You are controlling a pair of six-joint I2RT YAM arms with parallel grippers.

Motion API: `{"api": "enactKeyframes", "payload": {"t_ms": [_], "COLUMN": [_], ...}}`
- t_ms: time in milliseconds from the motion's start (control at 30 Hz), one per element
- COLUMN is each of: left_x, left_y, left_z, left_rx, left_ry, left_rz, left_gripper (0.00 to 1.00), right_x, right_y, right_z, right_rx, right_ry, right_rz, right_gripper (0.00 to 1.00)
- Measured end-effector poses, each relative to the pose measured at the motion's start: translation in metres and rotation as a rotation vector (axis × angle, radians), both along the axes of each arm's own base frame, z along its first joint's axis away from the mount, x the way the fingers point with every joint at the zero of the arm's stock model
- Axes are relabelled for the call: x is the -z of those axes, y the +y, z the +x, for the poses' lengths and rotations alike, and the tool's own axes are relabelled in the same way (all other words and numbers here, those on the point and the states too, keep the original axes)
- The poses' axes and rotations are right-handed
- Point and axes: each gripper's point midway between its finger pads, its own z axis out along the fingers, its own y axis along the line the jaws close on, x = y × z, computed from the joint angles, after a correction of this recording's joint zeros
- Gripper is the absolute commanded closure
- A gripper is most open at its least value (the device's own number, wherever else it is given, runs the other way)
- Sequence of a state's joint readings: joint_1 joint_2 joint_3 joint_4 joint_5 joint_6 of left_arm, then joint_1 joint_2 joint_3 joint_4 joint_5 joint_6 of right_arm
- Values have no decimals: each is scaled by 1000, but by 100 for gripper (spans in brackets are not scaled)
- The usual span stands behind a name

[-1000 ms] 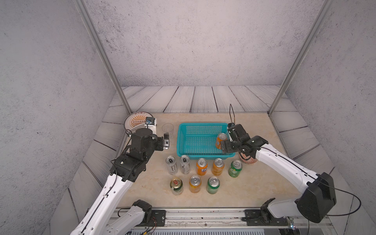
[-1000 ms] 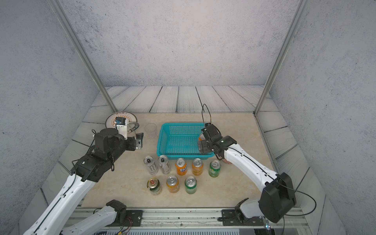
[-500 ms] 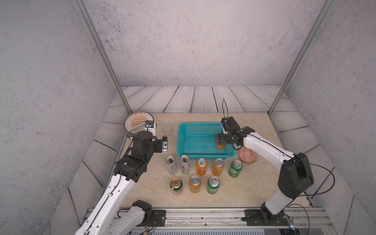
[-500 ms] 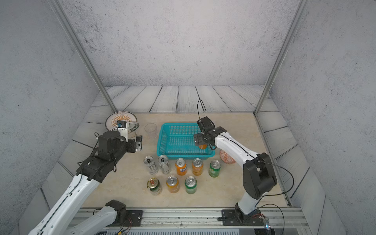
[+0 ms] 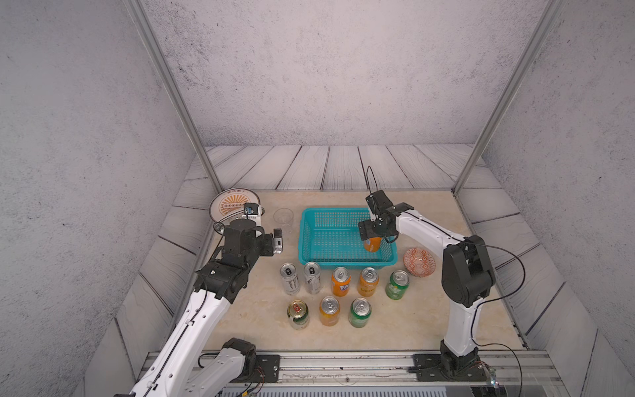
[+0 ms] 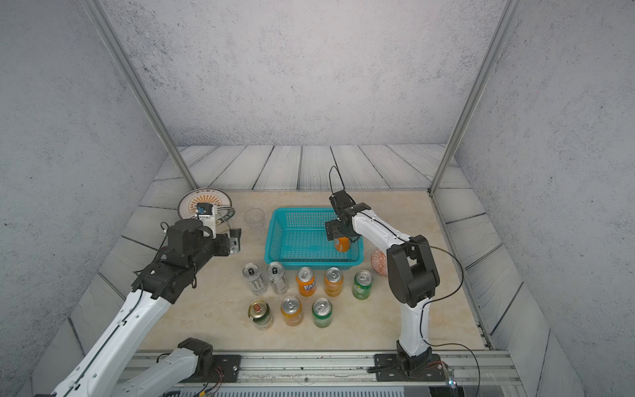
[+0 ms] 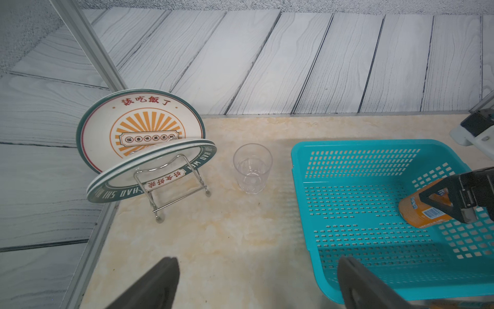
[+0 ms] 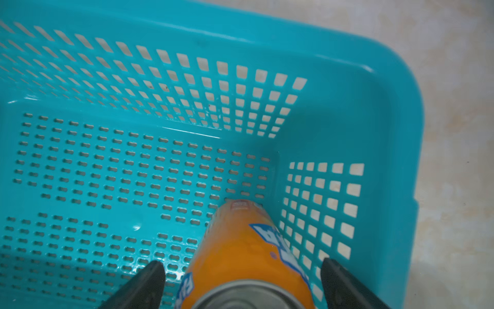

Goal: Take out the drinks from the basket
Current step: Pick up the drink from the basket.

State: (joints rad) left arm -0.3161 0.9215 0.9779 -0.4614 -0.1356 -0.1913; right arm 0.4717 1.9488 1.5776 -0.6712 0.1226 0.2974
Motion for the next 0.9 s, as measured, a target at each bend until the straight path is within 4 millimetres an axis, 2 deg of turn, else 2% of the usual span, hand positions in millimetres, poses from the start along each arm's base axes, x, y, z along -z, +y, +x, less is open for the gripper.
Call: {"api": "enactKeyframes", "payload": {"t_ms": [367, 733, 900], "left_x": [0, 1, 1], "left_y": [-2, -2, -2], "left_z": [0, 0, 0], "left_rx": [8, 9, 10], "left_ry": [3, 6, 7], "left_rz": [-15, -26, -26], "left_gripper": [1, 1, 1], "right_x": [18, 18, 18], "right_y": [5, 3, 2], "right_z": [-1, -4, -8], "right_rx": [-10, -13, -23], "right_ry": [50, 68, 86], "right_rz": [3, -5, -9], "right_gripper": [15, 33, 36]}}
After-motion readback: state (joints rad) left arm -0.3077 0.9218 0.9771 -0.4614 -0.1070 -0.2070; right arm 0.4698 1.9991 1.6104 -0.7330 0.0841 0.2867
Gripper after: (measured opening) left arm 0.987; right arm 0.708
